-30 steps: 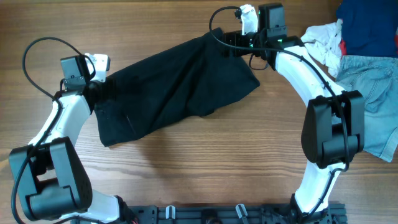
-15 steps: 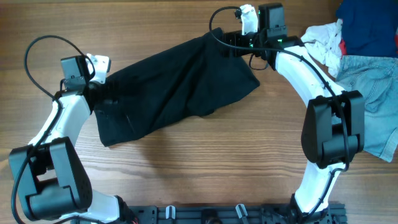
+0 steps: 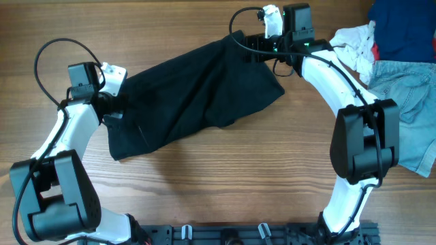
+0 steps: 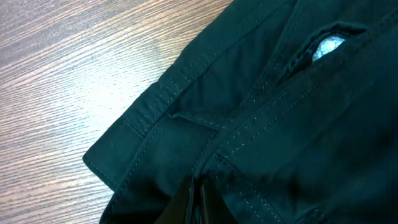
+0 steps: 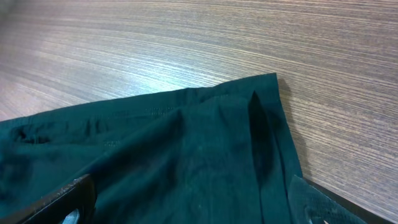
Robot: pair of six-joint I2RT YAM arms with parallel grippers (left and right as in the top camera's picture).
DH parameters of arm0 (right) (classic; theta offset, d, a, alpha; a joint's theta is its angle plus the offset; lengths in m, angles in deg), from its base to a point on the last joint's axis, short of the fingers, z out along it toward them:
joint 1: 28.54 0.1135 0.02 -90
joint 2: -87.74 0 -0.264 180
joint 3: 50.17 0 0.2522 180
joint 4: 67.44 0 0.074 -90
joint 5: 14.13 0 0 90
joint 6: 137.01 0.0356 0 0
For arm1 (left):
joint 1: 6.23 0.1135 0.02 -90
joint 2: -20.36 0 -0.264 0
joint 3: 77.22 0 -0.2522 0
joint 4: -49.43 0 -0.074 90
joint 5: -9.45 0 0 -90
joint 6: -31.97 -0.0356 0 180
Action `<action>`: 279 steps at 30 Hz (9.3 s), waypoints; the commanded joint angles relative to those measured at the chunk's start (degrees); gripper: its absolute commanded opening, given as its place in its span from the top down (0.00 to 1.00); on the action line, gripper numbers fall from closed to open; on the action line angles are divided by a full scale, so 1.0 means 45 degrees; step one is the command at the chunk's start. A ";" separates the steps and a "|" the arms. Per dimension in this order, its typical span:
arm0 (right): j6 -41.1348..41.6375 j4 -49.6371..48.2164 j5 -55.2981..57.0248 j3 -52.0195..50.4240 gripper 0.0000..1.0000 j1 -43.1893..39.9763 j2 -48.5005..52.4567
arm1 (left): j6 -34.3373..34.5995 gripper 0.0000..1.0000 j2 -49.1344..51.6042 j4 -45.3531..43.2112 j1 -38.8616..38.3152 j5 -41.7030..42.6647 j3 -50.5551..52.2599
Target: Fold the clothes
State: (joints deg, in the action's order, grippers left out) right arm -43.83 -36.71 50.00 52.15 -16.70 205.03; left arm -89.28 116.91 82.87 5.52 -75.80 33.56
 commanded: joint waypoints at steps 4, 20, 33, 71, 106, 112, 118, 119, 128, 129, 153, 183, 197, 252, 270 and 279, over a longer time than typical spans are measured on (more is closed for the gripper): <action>-0.0131 0.0010 -0.0117 0.0097 0.00 0.0044 -0.0019 | -0.0296 0.96 0.0019 -0.0325 0.0000 -0.0024 -0.0029; -0.0049 0.0053 -0.0117 0.0097 0.00 0.0044 -0.0019 | -0.0199 0.96 0.0034 -0.1132 0.0471 -0.1598 -0.1919; -0.0602 0.1190 -0.0112 0.0097 0.00 0.0015 -0.0019 | 0.6105 0.00 -0.0029 0.0175 0.0461 -0.1588 -0.1923; -0.2045 0.5255 0.0670 0.0724 0.00 -0.1243 -0.0039 | 1.2507 0.00 -0.1695 0.5731 -0.1943 0.0301 -0.1967; -0.2395 0.6096 0.0374 0.0457 0.23 -0.0379 0.1967 | 1.2760 0.00 -0.1690 0.5479 -0.2089 0.0301 -0.1962; -0.2331 0.5906 0.0413 0.0393 0.92 0.0126 0.2035 | 1.2760 0.00 -0.1690 0.5445 -0.2089 0.0301 -0.1962; -0.1564 0.5804 0.0398 0.0714 0.96 -0.0680 0.1991 | 1.2760 0.00 -0.1690 0.5425 -0.2089 0.0301 -0.1962; -0.1501 0.5960 0.0340 0.0874 0.96 -0.0923 0.1938 | 1.2760 0.00 -0.1690 0.5406 -0.2089 0.0301 -0.1962; -0.1336 0.8165 0.0141 0.1331 0.96 -0.3332 0.0889 | 1.2764 0.00 -0.1656 0.5110 -0.2089 0.0559 -0.1962; -0.1375 0.8388 -0.0024 0.1331 0.96 -0.3512 0.0884 | 1.2764 0.00 -0.1617 0.5090 -0.2093 0.0612 -0.1962; -0.1846 0.5202 0.4784 0.1224 0.26 0.1175 0.1642 | 1.2760 0.00 -0.0869 0.4809 -0.2089 0.0636 -0.1962; 0.0418 0.4585 0.2968 0.1253 0.96 -0.0996 0.2399 | 1.2721 0.00 -0.0869 0.4731 -0.2089 0.0636 -0.1962; -0.0335 0.6023 0.1719 0.1253 0.96 -0.3512 0.2195 | 1.2721 0.00 -0.0855 0.4624 -0.2093 0.0957 -0.1962; -0.1049 0.4323 -0.1127 0.1389 0.96 -0.3002 0.3225 | 0.6654 0.00 -0.0136 0.1855 -0.0364 0.5853 -0.1962; -0.1049 0.4371 -0.0835 0.1389 0.96 -0.3002 0.3225 | 0.5994 0.00 0.3313 0.1350 0.0000 0.6625 -0.1962; -0.1030 0.4323 -0.0549 0.1389 0.96 -0.3002 0.3225 | 0.6037 0.00 0.4279 0.1258 -0.0918 0.6392 -0.1962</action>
State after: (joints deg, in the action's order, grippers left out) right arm -47.96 -17.12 46.78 58.57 -30.56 218.34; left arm -61.01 131.49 88.36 4.71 -45.31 24.05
